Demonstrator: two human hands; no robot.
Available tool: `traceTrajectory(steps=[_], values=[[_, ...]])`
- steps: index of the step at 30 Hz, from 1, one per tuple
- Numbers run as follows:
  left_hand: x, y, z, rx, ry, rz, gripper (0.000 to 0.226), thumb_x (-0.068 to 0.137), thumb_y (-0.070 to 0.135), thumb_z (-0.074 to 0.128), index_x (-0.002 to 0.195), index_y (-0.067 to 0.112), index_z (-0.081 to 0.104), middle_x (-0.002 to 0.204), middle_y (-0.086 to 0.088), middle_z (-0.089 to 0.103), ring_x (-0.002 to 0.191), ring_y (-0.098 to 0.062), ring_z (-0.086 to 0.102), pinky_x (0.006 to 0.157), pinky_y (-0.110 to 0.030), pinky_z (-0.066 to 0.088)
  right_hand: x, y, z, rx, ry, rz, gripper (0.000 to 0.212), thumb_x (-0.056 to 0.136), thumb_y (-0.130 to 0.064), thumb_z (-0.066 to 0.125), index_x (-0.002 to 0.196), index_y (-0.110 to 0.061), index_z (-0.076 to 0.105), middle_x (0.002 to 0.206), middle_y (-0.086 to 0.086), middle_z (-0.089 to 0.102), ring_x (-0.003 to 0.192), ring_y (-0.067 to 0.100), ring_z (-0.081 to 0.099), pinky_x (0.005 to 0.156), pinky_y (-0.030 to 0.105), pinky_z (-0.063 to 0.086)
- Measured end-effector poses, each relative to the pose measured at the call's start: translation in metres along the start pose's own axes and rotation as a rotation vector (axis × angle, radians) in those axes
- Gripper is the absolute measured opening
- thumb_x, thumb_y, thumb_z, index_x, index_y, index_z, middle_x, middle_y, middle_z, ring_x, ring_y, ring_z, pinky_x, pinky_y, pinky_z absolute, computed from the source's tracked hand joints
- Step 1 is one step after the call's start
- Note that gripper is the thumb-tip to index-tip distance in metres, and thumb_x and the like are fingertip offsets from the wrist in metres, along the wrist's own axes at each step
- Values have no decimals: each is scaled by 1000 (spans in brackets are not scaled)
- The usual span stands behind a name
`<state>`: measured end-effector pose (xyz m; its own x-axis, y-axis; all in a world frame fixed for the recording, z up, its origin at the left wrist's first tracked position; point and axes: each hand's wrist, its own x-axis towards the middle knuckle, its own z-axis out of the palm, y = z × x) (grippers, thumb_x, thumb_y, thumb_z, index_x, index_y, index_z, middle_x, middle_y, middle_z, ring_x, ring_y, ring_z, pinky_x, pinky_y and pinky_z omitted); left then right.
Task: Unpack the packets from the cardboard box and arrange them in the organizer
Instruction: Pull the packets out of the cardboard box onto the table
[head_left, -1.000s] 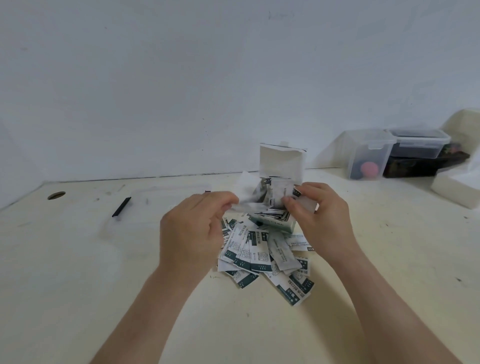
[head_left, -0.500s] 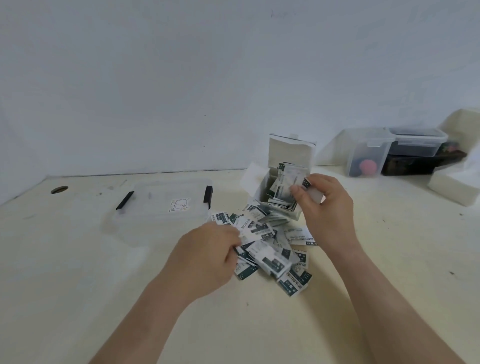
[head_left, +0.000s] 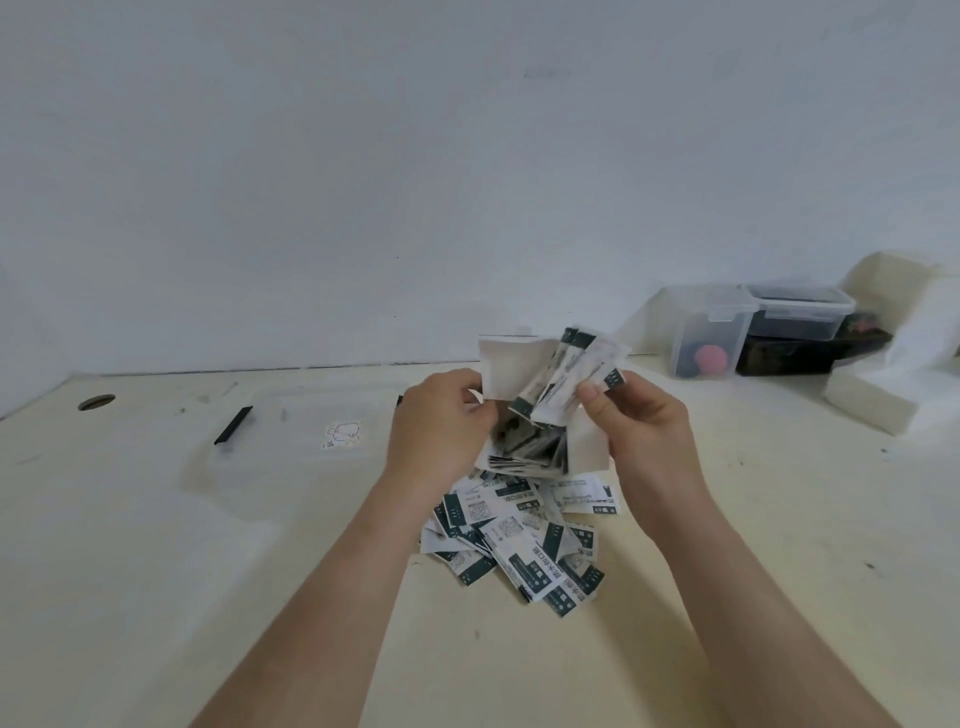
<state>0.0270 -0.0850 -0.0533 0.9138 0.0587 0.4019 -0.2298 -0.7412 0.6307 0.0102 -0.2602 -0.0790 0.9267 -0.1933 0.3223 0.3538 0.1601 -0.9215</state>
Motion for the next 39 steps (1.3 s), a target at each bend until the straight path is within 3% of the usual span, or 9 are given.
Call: traceTrajectory(steps=[6, 15, 18, 23, 26, 29, 33, 36, 39], values=[[9, 6, 1, 41, 65, -5, 12, 81, 27, 63, 87, 25, 73, 70, 11, 67, 69, -15, 63, 56, -24, 42, -1, -24, -9, -115, 9, -171, 7, 89, -7, 67, 88, -12, 72, 80, -11, 74, 80, 1, 66, 73, 13, 48], [17, -3, -10, 17, 117, 9, 7, 79, 21, 69, 79, 27, 73, 68, 13, 63, 67, -11, 61, 55, -22, 36, -2, -42, -22, -516, -309, -202, 10, 87, -12, 70, 89, -21, 72, 88, -2, 74, 74, 12, 66, 64, 36, 48], [21, 0, -16, 22, 150, 30, 5, 80, 25, 69, 77, 28, 72, 63, 13, 58, 64, -13, 58, 56, -24, 35, -5, -40, -20, -767, -360, -190, 9, 85, -15, 72, 85, -24, 73, 84, -9, 73, 59, -6, 57, 59, 13, 38], [25, 5, -15, -1, 174, 62, 5, 81, 26, 68, 77, 28, 72, 65, 11, 57, 66, -14, 55, 61, -24, 33, -11, -26, 7, -1208, -548, -246, 26, 80, -39, 75, 104, -30, 72, 97, -15, 68, 95, 7, 55, 83, 28, 46], [24, 6, -16, 5, 161, 57, 10, 82, 27, 68, 73, 31, 68, 64, 14, 57, 66, -12, 54, 55, -22, 32, -8, -34, -3, -926, -393, -149, 37, 65, -58, 76, 91, -33, 72, 87, -20, 68, 86, -6, 58, 72, 10, 41], [23, 10, -19, 17, 102, 48, 16, 81, 29, 70, 68, 33, 62, 61, 19, 55, 66, -9, 57, 53, -20, 35, -3, -31, -10, -653, -41, -231, 19, 75, -45, 75, 71, -28, 68, 72, -17, 66, 70, -3, 57, 63, 10, 36], [22, 16, -21, 16, 1, 25, 19, 78, 32, 70, 63, 27, 59, 63, 12, 64, 61, -7, 60, 57, -21, 46, 0, -13, -1, -917, 239, -524, 12, 74, -19, 82, 74, -19, 71, 87, -2, 51, 88, 9, 35, 75, 29, 37], [22, 19, -21, -75, -77, -20, 32, 79, 43, 66, 69, 12, 69, 63, -5, 68, 65, -23, 68, 70, -33, 57, 0, -11, 3, -1025, 248, -641, 8, 73, -10, 81, 75, -13, 75, 78, 3, 57, 81, 19, 43, 67, 27, 35], [22, 21, -20, -119, -82, -13, 27, 82, 46, 66, 71, 22, 73, 57, 9, 66, 63, -14, 68, 76, -36, 58, -5, -13, 11, -1099, 118, -691, 3, 81, -12, 75, 83, -14, 77, 79, 1, 69, 75, 26, 54, 65, 25, 37]])
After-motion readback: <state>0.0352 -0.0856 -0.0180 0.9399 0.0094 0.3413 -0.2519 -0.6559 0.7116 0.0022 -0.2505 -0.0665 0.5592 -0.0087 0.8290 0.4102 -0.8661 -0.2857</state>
